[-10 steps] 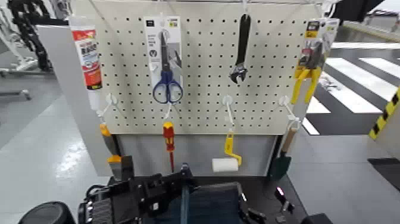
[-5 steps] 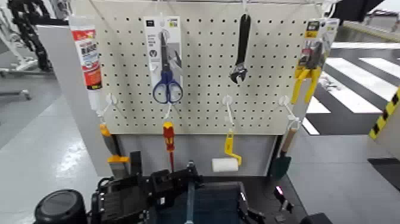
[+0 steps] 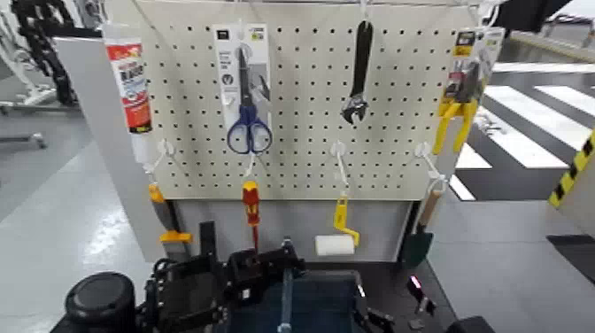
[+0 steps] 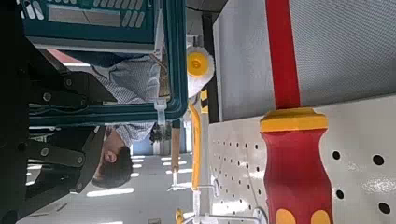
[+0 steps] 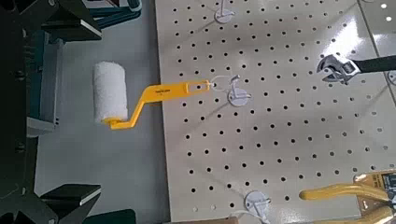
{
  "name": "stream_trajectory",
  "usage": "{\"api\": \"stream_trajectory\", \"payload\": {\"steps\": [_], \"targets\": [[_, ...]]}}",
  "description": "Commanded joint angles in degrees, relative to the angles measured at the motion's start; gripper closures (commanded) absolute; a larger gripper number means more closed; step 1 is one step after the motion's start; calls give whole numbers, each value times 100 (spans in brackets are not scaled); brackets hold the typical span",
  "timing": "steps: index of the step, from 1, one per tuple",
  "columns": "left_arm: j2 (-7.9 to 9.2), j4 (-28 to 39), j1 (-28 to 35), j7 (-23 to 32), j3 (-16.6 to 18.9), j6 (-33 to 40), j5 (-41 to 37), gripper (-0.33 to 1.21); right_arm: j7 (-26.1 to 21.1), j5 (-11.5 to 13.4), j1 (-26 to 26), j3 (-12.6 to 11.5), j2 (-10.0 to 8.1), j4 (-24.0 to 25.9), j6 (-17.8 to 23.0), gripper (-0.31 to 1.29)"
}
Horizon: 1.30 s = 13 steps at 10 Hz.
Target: Place the crate on the table.
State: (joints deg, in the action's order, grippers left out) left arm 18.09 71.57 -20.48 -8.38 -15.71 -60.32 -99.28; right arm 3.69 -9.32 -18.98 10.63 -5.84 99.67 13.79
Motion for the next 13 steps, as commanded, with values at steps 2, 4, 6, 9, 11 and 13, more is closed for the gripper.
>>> {"api": "stream_trajectory", "payload": {"steps": [2, 4, 6, 9, 11, 13], "targets": [[-60, -152, -70, -111, -38, 152, 137, 118, 0, -9, 0, 0, -5, 0, 1, 15], [-60, -196, -88, -173, -64, 204, 181, 118, 0, -9, 0, 0, 4, 0, 1, 15], [-87, -213, -88, -270, -82, 284, 216, 95, 0, -18, 0, 0, 4, 0, 1, 15], [-113, -169, -35, -445, -108, 398, 357, 22, 0, -35, -9, 0, 4, 0, 1, 15], [-130, -46, 35, -472, -91, 459, 410, 3, 0, -53, -18, 0, 4, 0, -7, 15], [-157, 68, 141, -481, -47, 521, 471, 3, 0, -53, -18, -9, 4, 0, -16, 15]]}}
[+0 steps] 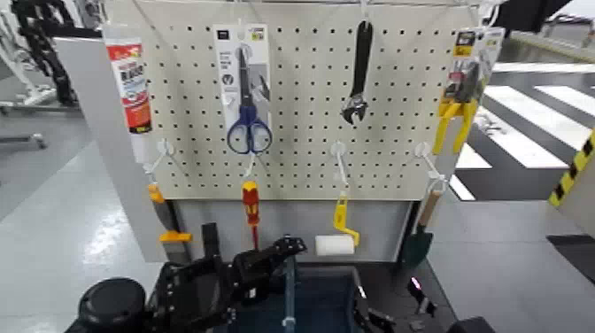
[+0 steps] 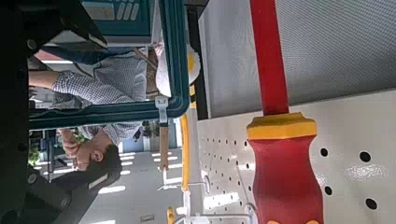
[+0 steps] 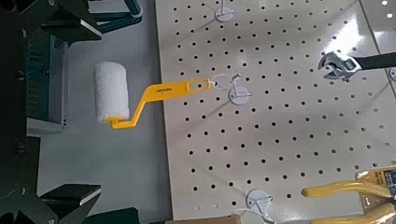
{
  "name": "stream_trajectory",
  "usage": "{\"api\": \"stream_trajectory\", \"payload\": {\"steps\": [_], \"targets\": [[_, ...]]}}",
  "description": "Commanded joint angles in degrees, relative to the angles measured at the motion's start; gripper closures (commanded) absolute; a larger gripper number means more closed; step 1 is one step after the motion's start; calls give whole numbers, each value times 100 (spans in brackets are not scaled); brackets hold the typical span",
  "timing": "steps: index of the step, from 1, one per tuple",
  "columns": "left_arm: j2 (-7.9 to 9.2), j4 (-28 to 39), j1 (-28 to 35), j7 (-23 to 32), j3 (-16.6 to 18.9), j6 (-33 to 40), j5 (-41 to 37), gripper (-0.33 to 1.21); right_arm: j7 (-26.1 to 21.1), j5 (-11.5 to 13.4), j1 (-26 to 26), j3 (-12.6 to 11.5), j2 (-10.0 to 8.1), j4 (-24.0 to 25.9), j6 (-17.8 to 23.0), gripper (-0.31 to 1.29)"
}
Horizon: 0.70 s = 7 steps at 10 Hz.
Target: Place the crate on the table.
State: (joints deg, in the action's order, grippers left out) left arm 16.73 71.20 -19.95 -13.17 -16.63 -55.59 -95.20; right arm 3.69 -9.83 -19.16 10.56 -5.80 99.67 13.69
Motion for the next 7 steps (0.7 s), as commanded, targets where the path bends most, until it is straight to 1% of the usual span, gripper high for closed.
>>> {"api": "stream_trajectory", "payload": {"steps": [1, 3, 5, 7], "targets": [[-29, 245, 176, 25, 160, 66, 212, 3, -9, -1, -9, -2, 0, 0, -16, 15], [-82, 684, 413, 113, 423, 216, 704, 3, 0, -1, -9, -2, 9, 0, -25, 15], [-152, 1308, 730, 218, 766, 348, 1451, 5, 0, -1, -17, -2, 9, 9, -33, 15], [-187, 1985, 1160, 306, 1118, 515, 2163, 13, -9, -1, -26, -11, 9, 27, -42, 15]]}}
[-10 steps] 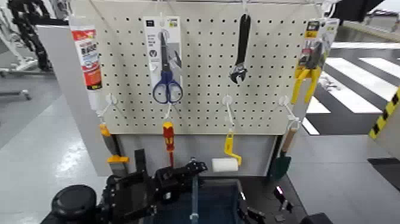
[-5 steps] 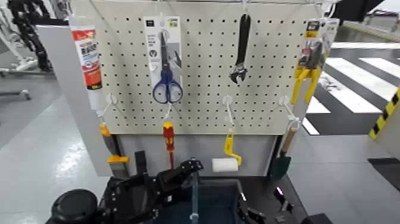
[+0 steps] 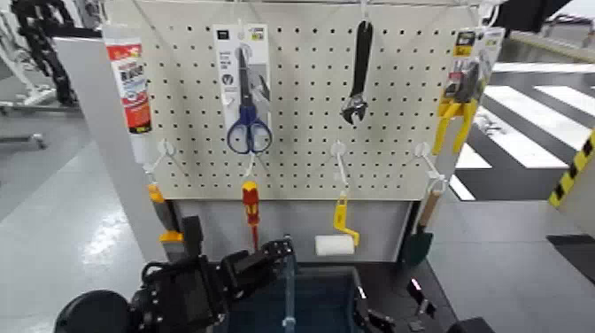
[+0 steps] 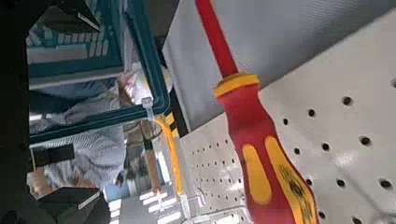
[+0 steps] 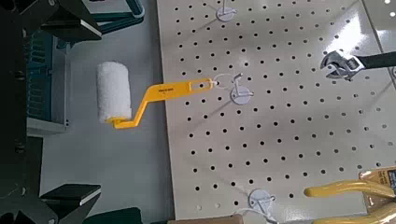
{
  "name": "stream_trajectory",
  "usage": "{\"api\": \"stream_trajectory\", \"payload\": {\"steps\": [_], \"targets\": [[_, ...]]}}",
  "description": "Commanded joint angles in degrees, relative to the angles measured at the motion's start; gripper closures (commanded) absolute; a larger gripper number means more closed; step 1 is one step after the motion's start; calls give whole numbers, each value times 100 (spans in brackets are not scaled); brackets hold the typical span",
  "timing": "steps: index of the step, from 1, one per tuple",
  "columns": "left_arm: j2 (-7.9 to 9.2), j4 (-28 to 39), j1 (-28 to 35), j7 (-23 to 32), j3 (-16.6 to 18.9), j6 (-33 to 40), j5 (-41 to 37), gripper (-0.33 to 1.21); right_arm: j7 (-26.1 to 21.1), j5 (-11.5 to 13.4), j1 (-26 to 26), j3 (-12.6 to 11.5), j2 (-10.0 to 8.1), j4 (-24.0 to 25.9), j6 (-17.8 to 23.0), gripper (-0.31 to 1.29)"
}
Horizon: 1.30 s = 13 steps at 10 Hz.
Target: Place the crate on the table.
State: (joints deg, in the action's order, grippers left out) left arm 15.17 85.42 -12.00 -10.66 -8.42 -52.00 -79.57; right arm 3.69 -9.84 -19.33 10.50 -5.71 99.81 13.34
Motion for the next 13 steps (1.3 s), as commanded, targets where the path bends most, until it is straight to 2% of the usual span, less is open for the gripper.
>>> {"api": "stream_trajectory", "payload": {"steps": [1, 3, 6, 9, 11, 13], "targets": [[-75, 994, 611, 108, 473, 348, 1075, 13, 0, 0, -10, -13, 9, 12, -7, 15], [-146, 1662, 1015, 117, 666, 875, 2288, 13, 0, 0, -18, -22, 9, 30, -7, 15], [-286, 2259, 1701, 161, 763, 2035, 3809, 13, 0, 0, -18, -31, 9, 39, -7, 15], [-427, 2470, 2325, 293, 710, 2932, 4978, 13, 9, 0, -27, -48, 0, 47, 2, 15], [-664, 2462, 2712, 301, 736, 3785, 5707, 13, 9, 0, -27, -66, 0, 47, 29, 15], [-690, 2418, 3019, 468, 710, 4576, 6226, 13, 9, 0, -27, -66, -9, 47, 29, 15]]}}
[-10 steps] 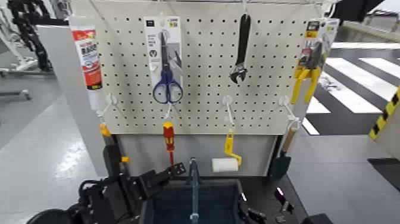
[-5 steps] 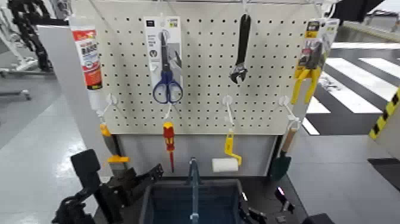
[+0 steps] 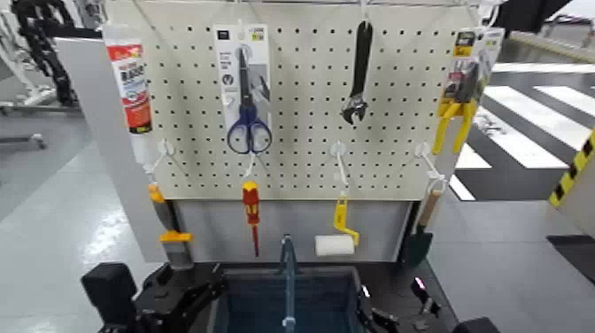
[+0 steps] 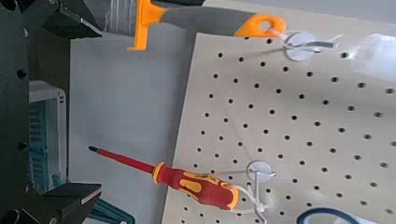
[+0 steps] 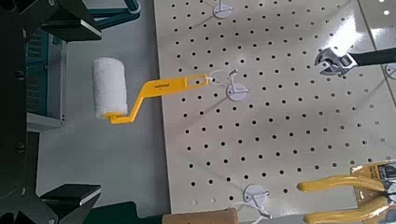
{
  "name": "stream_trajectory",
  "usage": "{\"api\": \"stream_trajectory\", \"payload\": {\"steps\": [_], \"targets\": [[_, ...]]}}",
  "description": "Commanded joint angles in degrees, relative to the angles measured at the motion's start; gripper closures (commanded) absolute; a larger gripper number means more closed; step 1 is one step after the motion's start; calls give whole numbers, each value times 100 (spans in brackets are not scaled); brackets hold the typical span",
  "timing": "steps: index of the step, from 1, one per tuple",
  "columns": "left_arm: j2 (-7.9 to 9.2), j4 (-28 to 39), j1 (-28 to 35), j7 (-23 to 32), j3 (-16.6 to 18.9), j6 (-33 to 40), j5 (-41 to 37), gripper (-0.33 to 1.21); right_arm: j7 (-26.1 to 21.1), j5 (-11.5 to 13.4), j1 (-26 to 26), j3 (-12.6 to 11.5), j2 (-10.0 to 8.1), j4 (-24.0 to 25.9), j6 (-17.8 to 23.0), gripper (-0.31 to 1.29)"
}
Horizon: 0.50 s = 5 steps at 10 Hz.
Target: Place the crate on the table.
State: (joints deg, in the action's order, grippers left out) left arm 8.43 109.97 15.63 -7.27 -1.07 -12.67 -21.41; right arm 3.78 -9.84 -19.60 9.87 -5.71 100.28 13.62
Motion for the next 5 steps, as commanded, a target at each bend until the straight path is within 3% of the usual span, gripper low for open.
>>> {"api": "stream_trajectory", "payload": {"steps": [1, 5], "targets": [[-8, -90, 362, 173, -34, 880, 559, 13, 0, 0, 0, 6, -17, 0, 0, 15], [-78, -345, 757, 340, -69, 1776, 1060, 13, 0, 0, 0, -2, -17, 9, -8, 15]]}}
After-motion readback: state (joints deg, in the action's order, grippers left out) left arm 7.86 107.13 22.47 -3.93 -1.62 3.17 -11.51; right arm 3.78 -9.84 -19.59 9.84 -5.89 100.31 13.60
